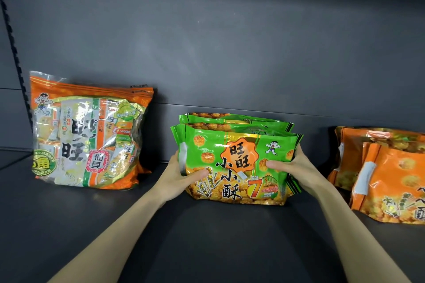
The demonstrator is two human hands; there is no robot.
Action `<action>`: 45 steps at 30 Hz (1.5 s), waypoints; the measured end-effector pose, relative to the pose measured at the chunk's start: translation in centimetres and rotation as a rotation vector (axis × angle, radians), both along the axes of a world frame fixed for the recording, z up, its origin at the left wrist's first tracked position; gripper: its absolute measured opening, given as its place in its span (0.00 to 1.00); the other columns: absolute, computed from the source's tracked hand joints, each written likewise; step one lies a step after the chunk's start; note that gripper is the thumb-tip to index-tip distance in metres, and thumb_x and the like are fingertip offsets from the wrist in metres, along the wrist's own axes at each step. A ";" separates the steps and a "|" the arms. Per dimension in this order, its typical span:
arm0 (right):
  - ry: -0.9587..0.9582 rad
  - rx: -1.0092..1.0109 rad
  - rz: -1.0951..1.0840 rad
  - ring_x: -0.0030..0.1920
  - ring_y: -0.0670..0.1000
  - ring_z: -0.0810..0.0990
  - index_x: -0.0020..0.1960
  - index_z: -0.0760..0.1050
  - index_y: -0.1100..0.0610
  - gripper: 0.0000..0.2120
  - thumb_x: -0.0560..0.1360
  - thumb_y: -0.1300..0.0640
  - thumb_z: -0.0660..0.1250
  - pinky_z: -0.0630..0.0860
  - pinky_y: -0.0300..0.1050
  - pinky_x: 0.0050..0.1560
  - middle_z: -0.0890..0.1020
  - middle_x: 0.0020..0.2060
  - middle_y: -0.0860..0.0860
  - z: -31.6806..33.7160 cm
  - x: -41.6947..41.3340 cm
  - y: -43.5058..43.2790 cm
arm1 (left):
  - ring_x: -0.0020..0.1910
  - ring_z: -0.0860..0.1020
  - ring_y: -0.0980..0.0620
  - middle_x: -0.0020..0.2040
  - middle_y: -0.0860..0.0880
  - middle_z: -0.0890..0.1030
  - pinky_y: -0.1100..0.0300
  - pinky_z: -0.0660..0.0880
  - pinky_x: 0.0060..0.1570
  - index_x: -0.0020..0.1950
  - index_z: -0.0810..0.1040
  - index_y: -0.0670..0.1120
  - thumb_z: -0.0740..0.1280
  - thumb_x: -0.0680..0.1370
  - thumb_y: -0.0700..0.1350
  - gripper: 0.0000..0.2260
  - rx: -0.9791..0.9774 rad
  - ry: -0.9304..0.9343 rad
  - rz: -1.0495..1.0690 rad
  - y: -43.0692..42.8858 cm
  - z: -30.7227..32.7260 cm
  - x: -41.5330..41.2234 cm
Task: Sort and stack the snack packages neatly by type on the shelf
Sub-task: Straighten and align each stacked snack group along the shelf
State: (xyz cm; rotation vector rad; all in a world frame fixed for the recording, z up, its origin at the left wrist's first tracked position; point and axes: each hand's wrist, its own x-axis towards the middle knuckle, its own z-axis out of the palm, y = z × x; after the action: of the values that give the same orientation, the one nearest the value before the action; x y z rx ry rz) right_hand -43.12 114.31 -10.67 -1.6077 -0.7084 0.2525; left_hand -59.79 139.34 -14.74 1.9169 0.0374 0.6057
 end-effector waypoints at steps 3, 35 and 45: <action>-0.012 -0.007 0.019 0.51 0.47 0.83 0.62 0.64 0.46 0.45 0.51 0.53 0.83 0.78 0.45 0.52 0.82 0.53 0.47 -0.1 -0.3 0.5 | 0.63 0.75 0.54 0.64 0.52 0.76 0.49 0.71 0.65 0.63 0.68 0.65 0.75 0.63 0.62 0.31 -0.006 0.040 0.034 1.0 -0.5 0.0; -0.067 -0.080 -0.074 0.56 0.50 0.80 0.68 0.58 0.51 0.49 0.55 0.54 0.83 0.74 0.54 0.62 0.79 0.57 0.49 -0.2 -0.4 0.7 | 0.52 0.79 0.65 0.52 0.61 0.83 0.67 0.73 0.52 0.59 0.74 0.55 0.74 0.66 0.55 0.23 -0.030 0.119 0.079 0.9 -0.3 -0.7; -0.102 -0.168 -0.125 0.53 0.44 0.78 0.71 0.52 0.55 0.50 0.59 0.56 0.80 0.76 0.41 0.52 0.77 0.56 0.48 0.8 -1.6 0.5 | 0.50 0.80 0.63 0.49 0.60 0.84 0.63 0.73 0.55 0.60 0.75 0.54 0.74 0.66 0.61 0.25 0.013 0.211 0.144 0.4 0.5 -1.8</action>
State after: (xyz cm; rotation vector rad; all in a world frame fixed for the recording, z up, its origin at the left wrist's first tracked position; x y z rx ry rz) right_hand -44.68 114.80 -9.85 -1.8282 -0.6762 0.1423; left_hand -61.63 139.77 -14.23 1.9955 0.3093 0.4976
